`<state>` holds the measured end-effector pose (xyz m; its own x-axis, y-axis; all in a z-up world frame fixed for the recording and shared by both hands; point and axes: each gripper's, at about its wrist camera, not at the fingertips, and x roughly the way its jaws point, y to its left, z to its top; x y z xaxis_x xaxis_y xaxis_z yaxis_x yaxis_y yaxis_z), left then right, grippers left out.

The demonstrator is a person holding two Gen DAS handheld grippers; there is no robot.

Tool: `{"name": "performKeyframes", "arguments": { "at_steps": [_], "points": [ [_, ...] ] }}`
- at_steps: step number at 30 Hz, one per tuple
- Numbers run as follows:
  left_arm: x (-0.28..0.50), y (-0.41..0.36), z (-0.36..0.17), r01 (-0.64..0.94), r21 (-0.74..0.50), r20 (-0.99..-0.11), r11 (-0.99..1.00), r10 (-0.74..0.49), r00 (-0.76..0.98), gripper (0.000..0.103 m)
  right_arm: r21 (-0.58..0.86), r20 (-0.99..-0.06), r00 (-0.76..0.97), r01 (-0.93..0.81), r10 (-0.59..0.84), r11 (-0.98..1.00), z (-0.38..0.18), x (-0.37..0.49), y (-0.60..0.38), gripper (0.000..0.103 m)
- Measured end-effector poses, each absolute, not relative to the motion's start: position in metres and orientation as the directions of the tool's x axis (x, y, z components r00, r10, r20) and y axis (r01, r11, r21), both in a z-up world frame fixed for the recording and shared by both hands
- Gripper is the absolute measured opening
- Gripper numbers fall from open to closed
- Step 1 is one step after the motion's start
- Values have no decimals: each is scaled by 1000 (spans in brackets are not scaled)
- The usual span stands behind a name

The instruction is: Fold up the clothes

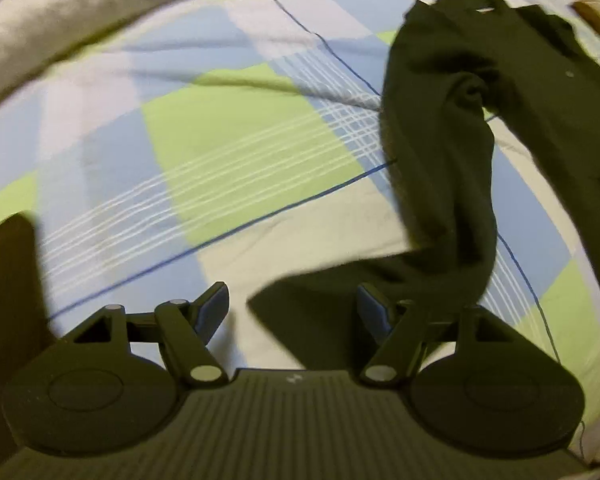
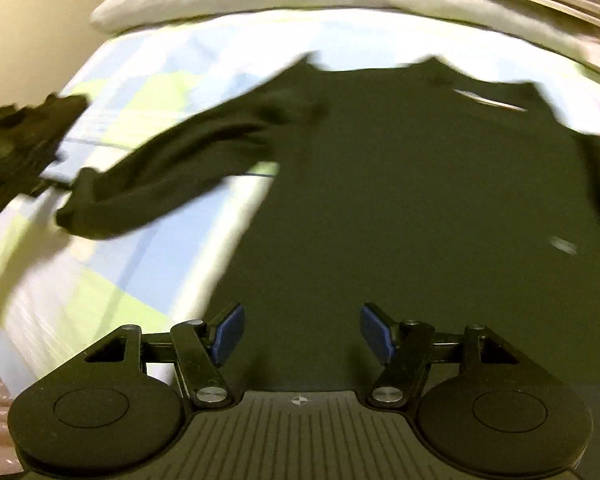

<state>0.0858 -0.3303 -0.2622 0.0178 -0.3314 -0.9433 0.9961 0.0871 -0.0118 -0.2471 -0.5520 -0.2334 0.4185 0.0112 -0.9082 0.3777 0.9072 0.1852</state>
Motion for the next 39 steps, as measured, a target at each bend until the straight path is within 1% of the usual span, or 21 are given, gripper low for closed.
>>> {"name": "performKeyframes", "arguments": {
  "at_steps": [1,2,3,4,5,7,9,11,13,15,17,19,20,25,27,28,31,33,35,37,39],
  "points": [
    [91,-338,-274,997,-42,-951,64,-308,-20,61,187,-908,419,362,20,913,-242,-233,-539,67],
    [95,-340,-282,997,-61,-958,42,-282,-47,52,186,-909,417,352,24,917,-248,-217,-529,67],
    [98,-342,-287,997,-78,-962,25,-263,-69,37,186,-912,409,350,29,918,-256,-203,-524,67],
    [101,-337,-279,997,-79,-958,27,-279,-68,17,187,-918,394,351,36,917,-265,-191,-521,67],
    [103,-332,-270,996,-79,-953,29,-294,-67,2,189,-925,378,356,44,915,-273,-180,-520,67],
    [115,-314,-244,995,-61,-936,85,-352,-28,2,191,-935,351,371,53,909,-279,-166,-516,67],
    [134,-283,-214,975,-20,-921,220,-384,68,2,192,-938,343,379,55,905,-273,-165,-513,67],
    [151,-252,-197,940,17,-925,340,-352,144,2,191,-940,336,395,53,899,-271,-162,-511,67],
    [159,-232,-197,913,46,-941,406,-290,176,3,191,-944,328,415,50,890,-272,-159,-511,67],
    [161,-224,-201,886,65,-944,458,-261,204,11,194,-948,316,446,49,874,-276,-159,-514,67],
    [159,-221,-205,863,96,-942,496,-235,240,11,202,-950,309,486,49,850,-279,-159,-518,67],
    [148,-226,-204,867,121,-932,483,-246,267,12,213,-949,311,520,49,827,-278,-167,-523,67],
    [142,-231,-204,873,125,-927,471,-257,272,15,213,-949,312,532,44,820,-277,-172,-525,67],
    [109,-268,-197,936,66,-917,345,-348,193,20,172,-955,297,596,-17,785,-266,-211,-543,67],
    [92,-288,-192,954,48,-914,295,-373,161,24,159,-955,295,620,-40,769,-258,-232,-556,67],
    [83,-298,-190,962,42,-912,271,-383,148,24,139,-954,292,628,-67,765,-252,-244,-566,67],
    [48,-335,-183,980,34,-902,194,-416,114,25,52,-950,262,663,-167,747,-234,-283,-604,67],
    [24,-362,-182,986,27,-894,165,-437,98,30,6,-943,241,703,-231,712,-224,-315,-638,67],
    [-5,-388,-178,990,12,-887,138,-456,74,32,-33,-934,215,742,-284,670,-218,-350,-675,67],
    [-41,-412,-176,994,2,-884,112,-465,54,34,-60,-927,194,767,-320,639,-216,-386,-714,67],
    [-83,-438,-179,996,6,-885,91,-463,48,38,-88,-922,175,772,-344,630,-220,-421,-751,67]
  ]
}}
